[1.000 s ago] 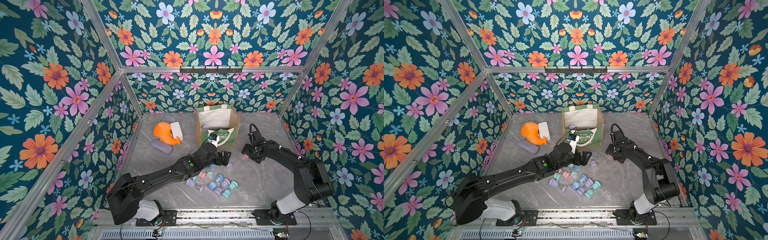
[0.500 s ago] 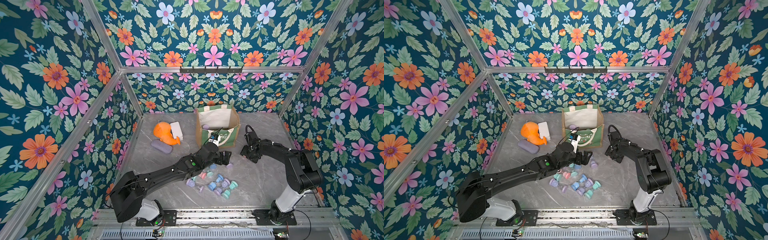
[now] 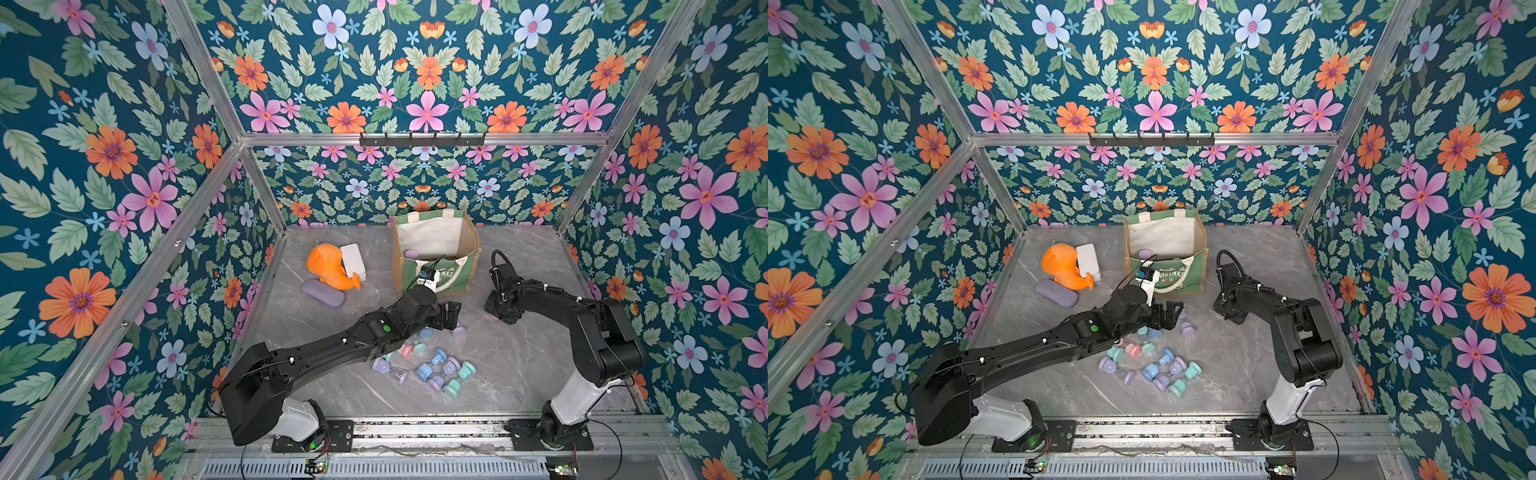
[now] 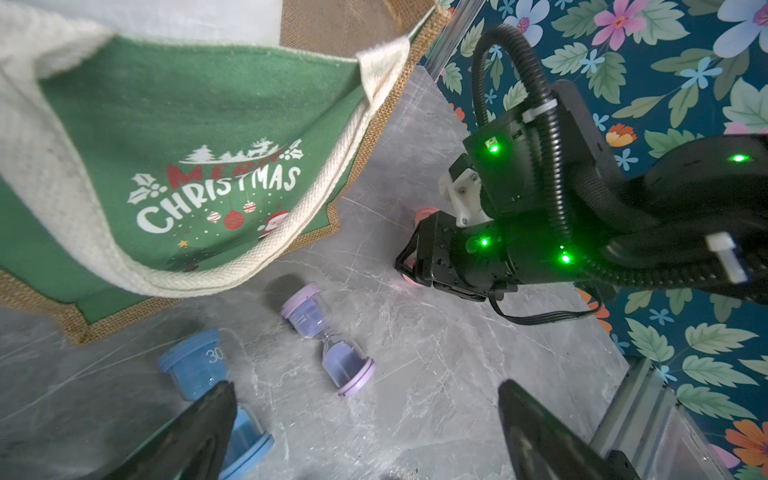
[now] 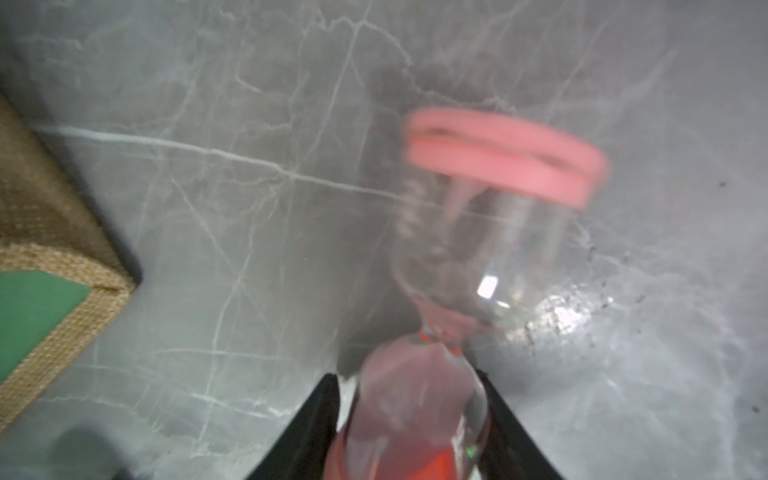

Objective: Put the hourglass into the canvas bag
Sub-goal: Pick up the hourglass from the center of the board.

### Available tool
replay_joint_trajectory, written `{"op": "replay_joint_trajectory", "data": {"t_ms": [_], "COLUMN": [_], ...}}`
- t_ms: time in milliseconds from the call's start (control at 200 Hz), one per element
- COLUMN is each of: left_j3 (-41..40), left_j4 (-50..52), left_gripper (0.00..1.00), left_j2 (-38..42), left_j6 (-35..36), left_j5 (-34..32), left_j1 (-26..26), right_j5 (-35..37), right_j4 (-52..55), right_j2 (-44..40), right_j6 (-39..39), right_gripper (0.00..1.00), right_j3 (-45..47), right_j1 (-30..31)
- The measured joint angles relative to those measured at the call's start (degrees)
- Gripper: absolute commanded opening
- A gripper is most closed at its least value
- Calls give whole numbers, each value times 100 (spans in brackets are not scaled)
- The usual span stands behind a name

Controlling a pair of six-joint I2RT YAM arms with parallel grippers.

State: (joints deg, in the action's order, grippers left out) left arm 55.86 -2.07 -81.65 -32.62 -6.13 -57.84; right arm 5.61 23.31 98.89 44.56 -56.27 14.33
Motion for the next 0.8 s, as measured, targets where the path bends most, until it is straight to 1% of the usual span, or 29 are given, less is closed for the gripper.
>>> {"op": "replay_joint_trajectory", "data": {"t_ms": [45, 205, 410, 645, 800], "left_j3": [0, 0, 0, 28, 133], "left_j4": [2, 11, 83, 140, 302], "left_gripper": [100, 100, 100, 100, 100], "left_j2": [9, 15, 85, 240, 437], "left_j6": [0, 0, 2, 9, 72], "left_j5": [-9, -22, -61, -92, -155], "left_j1": [0, 0, 0, 0, 0], "right_j5": [-9, -42, -249, -286, -251], "right_j4": [-20, -46, 63, 271, 533], "right_j2": [-7, -50, -278, -1029, -1720], "right_j6": [0, 0, -2, -129, -251], "right_gripper": [42, 40, 37, 34, 33], "right_j3": [7, 35, 98, 101, -92], "right_j1": [-2, -2, 9, 7, 0]}}
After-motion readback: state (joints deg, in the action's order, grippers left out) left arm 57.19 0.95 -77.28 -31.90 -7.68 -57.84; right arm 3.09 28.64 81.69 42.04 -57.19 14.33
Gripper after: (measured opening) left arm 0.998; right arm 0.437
